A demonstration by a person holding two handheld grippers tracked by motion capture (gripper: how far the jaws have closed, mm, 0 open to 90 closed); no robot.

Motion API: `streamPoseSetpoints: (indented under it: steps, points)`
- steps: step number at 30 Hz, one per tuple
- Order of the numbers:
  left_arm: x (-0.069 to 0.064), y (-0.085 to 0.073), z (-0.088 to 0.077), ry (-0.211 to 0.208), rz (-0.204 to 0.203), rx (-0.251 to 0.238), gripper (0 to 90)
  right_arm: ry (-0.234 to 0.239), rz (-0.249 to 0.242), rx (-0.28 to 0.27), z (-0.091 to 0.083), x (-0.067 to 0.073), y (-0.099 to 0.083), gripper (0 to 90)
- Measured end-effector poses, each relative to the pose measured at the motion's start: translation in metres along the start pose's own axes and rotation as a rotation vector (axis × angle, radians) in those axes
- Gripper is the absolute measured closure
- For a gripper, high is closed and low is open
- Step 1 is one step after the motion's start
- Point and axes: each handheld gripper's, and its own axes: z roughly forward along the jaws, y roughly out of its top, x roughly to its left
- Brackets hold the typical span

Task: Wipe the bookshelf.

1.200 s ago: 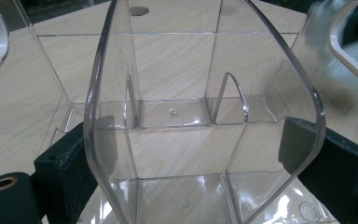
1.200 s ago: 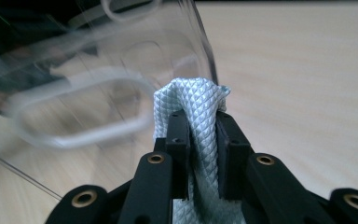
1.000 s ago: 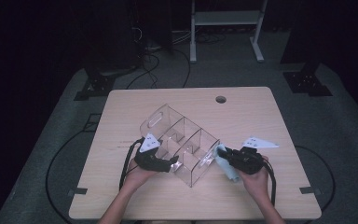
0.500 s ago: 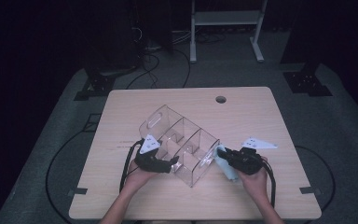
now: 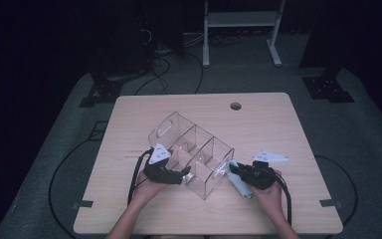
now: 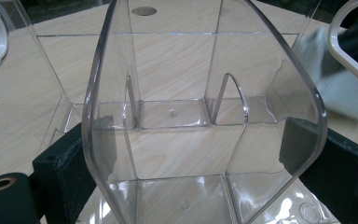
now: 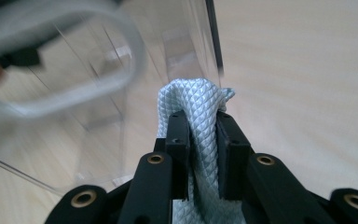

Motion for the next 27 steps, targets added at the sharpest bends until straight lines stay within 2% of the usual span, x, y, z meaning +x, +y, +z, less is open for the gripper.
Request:
streamPoseSetpoints:
  steps: [1,3,4,5,6,8,10,14,17,18,20,23,24,25,27]
  points:
    - [0.0,0.0,0.0,0.0,0.0,-0.002,7.2,0.001,-0.005,-0.018,-0.003,0.001,0.003,77.1]
    - [-0.001,0.001,0.001,0.001,0.001,-0.004,7.1,-0.004,0.0,0.014,0.002,-0.001,-0.002,77.0]
    - [0.0,0.001,0.001,0.0,0.002,-0.001,7.1,-0.005,0.012,0.05,0.008,-0.004,-0.008,77.0]
    - [0.0,0.001,0.001,0.0,0.002,-0.001,7.2,-0.005,0.012,0.05,0.008,-0.004,-0.008,77.0]
    - [-0.001,0.001,0.001,0.001,-0.001,-0.003,7.1,-0.016,0.024,0.117,0.019,-0.008,-0.016,76.9]
    - [0.0,0.001,0.001,0.002,-0.001,-0.002,7.1,-0.012,0.041,0.135,0.022,-0.01,-0.019,76.8]
    - [0.0,0.0,0.0,0.001,-0.003,0.002,7.1,-0.014,0.034,0.129,0.02,-0.009,-0.017,76.8]
    - [0.0,0.0,0.001,0.0,-0.002,-0.005,7.1,-0.014,0.027,0.023,0.002,-0.007,-0.003,76.7]
    - [0.0,0.001,0.001,-0.001,-0.001,-0.003,7.0,-0.016,0.029,0.048,0.006,-0.009,-0.006,76.5]
    - [0.0,0.001,0.001,-0.001,-0.002,-0.003,7.0,-0.025,0.032,0.126,0.018,-0.011,-0.016,76.4]
    - [0.0,0.001,0.001,0.0,-0.003,-0.003,7.0,-0.024,0.035,0.147,0.023,-0.012,-0.019,76.4]
    - [0.0,0.0,0.001,-0.001,-0.006,-0.002,7.0,-0.022,0.038,0.121,0.02,-0.01,-0.016,76.6]
    - [0.0,0.0,0.001,0.0,-0.006,-0.003,7.0,-0.01,0.029,0.071,0.012,-0.007,-0.01,76.6]
    - [0.0,0.001,0.001,0.001,-0.006,-0.004,7.0,-0.01,0.015,0.054,0.008,-0.005,-0.007,76.5]
    - [0.0,0.001,0.001,0.001,-0.005,-0.004,6.9,-0.011,0.004,0.043,0.006,-0.003,-0.005,76.5]
